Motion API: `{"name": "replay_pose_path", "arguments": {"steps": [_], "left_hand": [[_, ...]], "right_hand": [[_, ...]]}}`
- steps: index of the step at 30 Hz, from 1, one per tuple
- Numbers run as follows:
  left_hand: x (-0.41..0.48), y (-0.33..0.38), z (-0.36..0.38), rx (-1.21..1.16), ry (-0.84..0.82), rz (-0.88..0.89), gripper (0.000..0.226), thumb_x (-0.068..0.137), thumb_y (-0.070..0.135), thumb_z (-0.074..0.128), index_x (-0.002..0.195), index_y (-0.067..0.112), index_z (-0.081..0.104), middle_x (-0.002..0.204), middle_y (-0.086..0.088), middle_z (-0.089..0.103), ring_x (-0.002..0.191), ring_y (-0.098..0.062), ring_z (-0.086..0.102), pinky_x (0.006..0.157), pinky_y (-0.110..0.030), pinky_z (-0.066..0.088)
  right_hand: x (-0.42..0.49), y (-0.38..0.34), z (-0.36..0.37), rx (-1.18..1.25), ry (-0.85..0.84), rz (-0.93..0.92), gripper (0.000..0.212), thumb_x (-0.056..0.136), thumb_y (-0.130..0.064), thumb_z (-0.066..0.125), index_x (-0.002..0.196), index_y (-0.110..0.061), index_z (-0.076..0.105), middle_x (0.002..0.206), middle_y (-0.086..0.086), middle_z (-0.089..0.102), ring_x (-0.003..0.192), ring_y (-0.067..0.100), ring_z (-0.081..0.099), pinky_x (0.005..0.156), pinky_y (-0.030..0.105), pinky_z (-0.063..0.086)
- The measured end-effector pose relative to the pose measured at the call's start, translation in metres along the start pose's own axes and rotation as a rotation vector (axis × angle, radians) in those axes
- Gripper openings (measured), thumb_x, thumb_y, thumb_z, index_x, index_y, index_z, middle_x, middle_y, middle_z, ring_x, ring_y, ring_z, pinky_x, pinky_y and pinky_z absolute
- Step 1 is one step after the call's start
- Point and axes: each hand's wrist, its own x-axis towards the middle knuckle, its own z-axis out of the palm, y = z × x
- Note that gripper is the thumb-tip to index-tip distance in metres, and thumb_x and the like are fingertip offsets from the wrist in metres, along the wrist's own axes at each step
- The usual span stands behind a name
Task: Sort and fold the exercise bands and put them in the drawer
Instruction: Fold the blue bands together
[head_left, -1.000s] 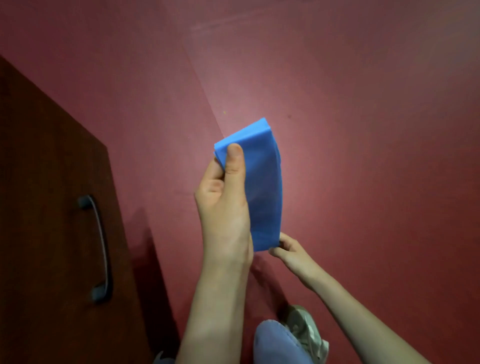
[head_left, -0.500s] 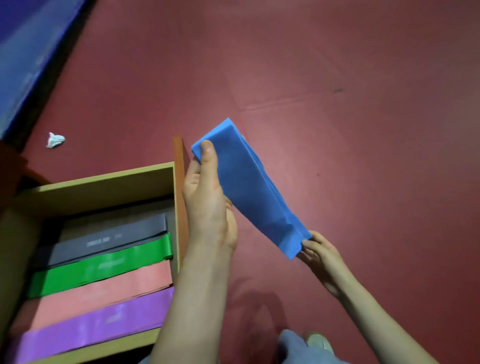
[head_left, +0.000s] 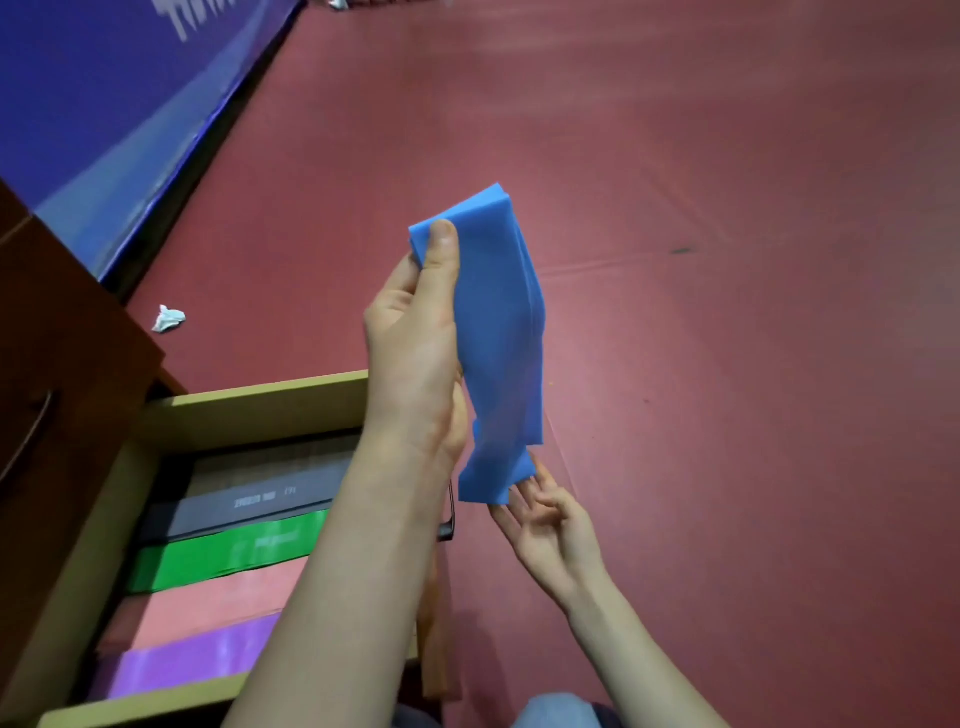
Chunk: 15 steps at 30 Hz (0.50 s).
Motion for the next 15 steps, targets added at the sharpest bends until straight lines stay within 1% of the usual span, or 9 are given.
{"name": "replay_pose_path", "arguments": {"steps": [2, 4, 6, 8, 10, 11, 12, 15], "left_hand": [[0.000, 0.004, 0.000, 0.012, -0.012, 0.025, 0.029, 0.091, 0.026, 0.050, 0.066, 0.021, 0.063, 0.059, 0.009, 0.061, 0.056, -0.005, 0.056, 0.058, -0.021, 0.046], [0.001, 0.009, 0.000, 0.007, -0.037, 0.031, 0.028, 0.091, 0.025, 0.049, 0.068, 0.020, 0.063, 0.057, 0.010, 0.062, 0.053, -0.004, 0.056, 0.055, -0.018, 0.046], [0.002, 0.012, 0.001, -0.017, -0.054, 0.022, 0.026, 0.091, 0.025, 0.048, 0.070, 0.020, 0.062, 0.056, 0.010, 0.063, 0.052, -0.003, 0.058, 0.054, -0.017, 0.047], [0.004, 0.014, 0.002, -0.051, -0.055, 0.011, 0.025, 0.092, 0.025, 0.048, 0.072, 0.020, 0.061, 0.056, 0.010, 0.064, 0.053, -0.003, 0.059, 0.057, -0.018, 0.049], [0.007, 0.015, 0.003, -0.072, -0.045, 0.010, 0.024, 0.092, 0.025, 0.047, 0.073, 0.020, 0.061, 0.057, 0.010, 0.065, 0.056, -0.003, 0.060, 0.060, -0.019, 0.051], [0.008, 0.015, 0.003, -0.077, -0.038, 0.012, 0.024, 0.092, 0.025, 0.047, 0.073, 0.020, 0.061, 0.057, 0.011, 0.066, 0.057, -0.003, 0.061, 0.062, -0.020, 0.051], [0.009, 0.015, 0.003, -0.080, -0.032, 0.012, 0.024, 0.092, 0.025, 0.047, 0.074, 0.020, 0.061, 0.057, 0.011, 0.066, 0.057, -0.003, 0.061, 0.062, -0.019, 0.052], [0.011, 0.014, 0.003, -0.081, -0.022, 0.006, 0.023, 0.092, 0.025, 0.046, 0.075, 0.019, 0.060, 0.056, 0.010, 0.066, 0.055, -0.002, 0.061, 0.060, -0.018, 0.051]], "right_hand": [[0.002, 0.005, 0.001, 0.041, -0.003, -0.004, 0.075, 0.035, 0.002, 0.077, 0.107, -0.015, 0.064, 0.101, 0.005, 0.069, 0.083, 0.021, 0.067, 0.073, 0.028, 0.057], [0.001, 0.009, 0.004, 0.069, -0.018, 0.007, 0.070, 0.030, 0.000, 0.087, 0.096, -0.015, 0.072, 0.099, 0.008, 0.070, 0.080, 0.022, 0.068, 0.067, 0.027, 0.058], [0.002, 0.014, 0.007, 0.076, -0.003, -0.013, 0.067, 0.028, -0.006, 0.092, 0.092, -0.012, 0.073, 0.097, 0.010, 0.072, 0.083, 0.020, 0.070, 0.069, 0.026, 0.058], [0.004, 0.017, 0.006, 0.061, 0.038, -0.044, 0.070, 0.023, -0.015, 0.095, 0.089, -0.009, 0.073, 0.094, 0.009, 0.073, 0.083, 0.018, 0.071, 0.071, 0.027, 0.059], [0.006, 0.019, 0.006, 0.070, 0.058, -0.057, 0.068, 0.021, -0.026, 0.096, 0.083, -0.009, 0.075, 0.089, 0.008, 0.074, 0.080, 0.018, 0.071, 0.066, 0.028, 0.059], [0.005, 0.019, 0.005, 0.110, 0.059, -0.050, 0.068, 0.021, -0.028, 0.095, 0.083, -0.009, 0.075, 0.089, 0.009, 0.074, 0.078, 0.019, 0.071, 0.065, 0.030, 0.059], [0.004, 0.020, 0.003, 0.152, 0.060, -0.045, 0.068, 0.023, -0.030, 0.095, 0.085, -0.010, 0.075, 0.090, 0.008, 0.074, 0.078, 0.021, 0.071, 0.066, 0.032, 0.059], [0.000, 0.022, 0.000, 0.184, 0.057, -0.076, 0.082, 0.030, -0.041, 0.092, 0.104, -0.016, 0.065, 0.101, 0.007, 0.068, 0.088, 0.025, 0.068, 0.079, 0.039, 0.057]]}}
